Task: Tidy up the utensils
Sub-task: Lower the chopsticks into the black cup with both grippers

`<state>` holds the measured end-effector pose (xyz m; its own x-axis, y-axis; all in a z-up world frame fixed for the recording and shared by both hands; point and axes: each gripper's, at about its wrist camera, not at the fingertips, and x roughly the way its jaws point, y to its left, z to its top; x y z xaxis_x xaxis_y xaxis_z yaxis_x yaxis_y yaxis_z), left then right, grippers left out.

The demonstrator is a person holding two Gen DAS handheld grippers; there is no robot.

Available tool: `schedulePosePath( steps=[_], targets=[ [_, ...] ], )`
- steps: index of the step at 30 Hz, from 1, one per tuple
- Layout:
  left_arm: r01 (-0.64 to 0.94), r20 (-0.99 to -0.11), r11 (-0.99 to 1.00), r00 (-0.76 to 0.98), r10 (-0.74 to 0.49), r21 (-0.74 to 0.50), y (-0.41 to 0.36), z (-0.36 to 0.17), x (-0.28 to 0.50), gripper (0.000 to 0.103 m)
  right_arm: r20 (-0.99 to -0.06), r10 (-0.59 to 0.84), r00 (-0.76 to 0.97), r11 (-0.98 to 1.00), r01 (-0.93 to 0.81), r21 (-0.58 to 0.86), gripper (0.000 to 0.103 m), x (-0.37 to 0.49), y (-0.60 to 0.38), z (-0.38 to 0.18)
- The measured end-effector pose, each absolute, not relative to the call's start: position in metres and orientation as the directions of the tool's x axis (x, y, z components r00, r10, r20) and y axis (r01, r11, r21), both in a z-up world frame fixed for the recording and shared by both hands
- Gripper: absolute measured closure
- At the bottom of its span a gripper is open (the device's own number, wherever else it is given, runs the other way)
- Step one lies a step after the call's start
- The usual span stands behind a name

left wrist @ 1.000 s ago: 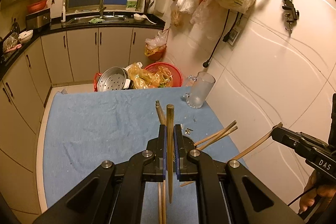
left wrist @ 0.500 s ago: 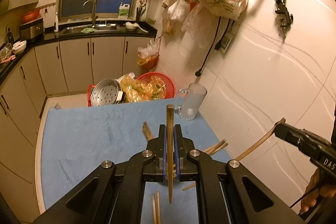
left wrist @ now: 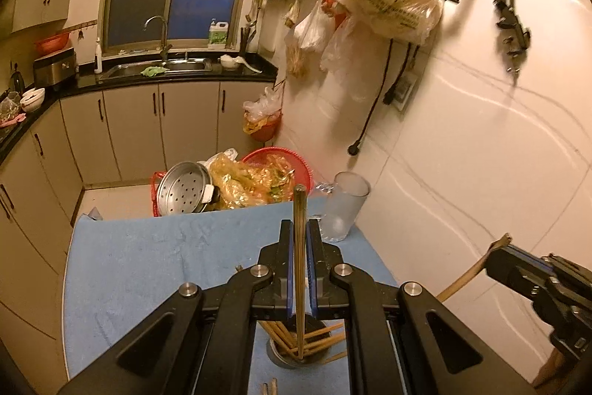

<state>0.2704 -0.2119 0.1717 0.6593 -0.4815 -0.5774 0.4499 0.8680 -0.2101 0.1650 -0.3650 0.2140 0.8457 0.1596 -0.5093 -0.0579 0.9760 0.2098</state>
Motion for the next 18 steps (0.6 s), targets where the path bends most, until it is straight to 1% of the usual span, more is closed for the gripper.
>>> schedulePosePath(
  steps=[5, 10, 18],
  targets=[
    [0.429, -0.614, 0.878, 0.640, -0.461, -0.212, -0.217, 0.146, 0.279, 0.096, -0.516, 0.147, 0.844, 0.979, -0.049, 0.200, 0.095, 0.179, -0.363, 0.200],
    [0.421, -0.646, 0.886, 0.625, -0.438, -0.194, -0.218, 0.127, 0.280, 0.097, -0.557, 0.138, 0.819, 0.983, -0.047, 0.176, 0.095, 0.188, -0.360, 0.179],
    [0.403, -0.678, 0.893, 0.600, -0.424, -0.202, -0.210, 0.111, 0.278, 0.096, -0.625, 0.148, 0.766, 0.984, -0.049, 0.173, 0.095, 0.198, -0.357, 0.147]
  ],
)
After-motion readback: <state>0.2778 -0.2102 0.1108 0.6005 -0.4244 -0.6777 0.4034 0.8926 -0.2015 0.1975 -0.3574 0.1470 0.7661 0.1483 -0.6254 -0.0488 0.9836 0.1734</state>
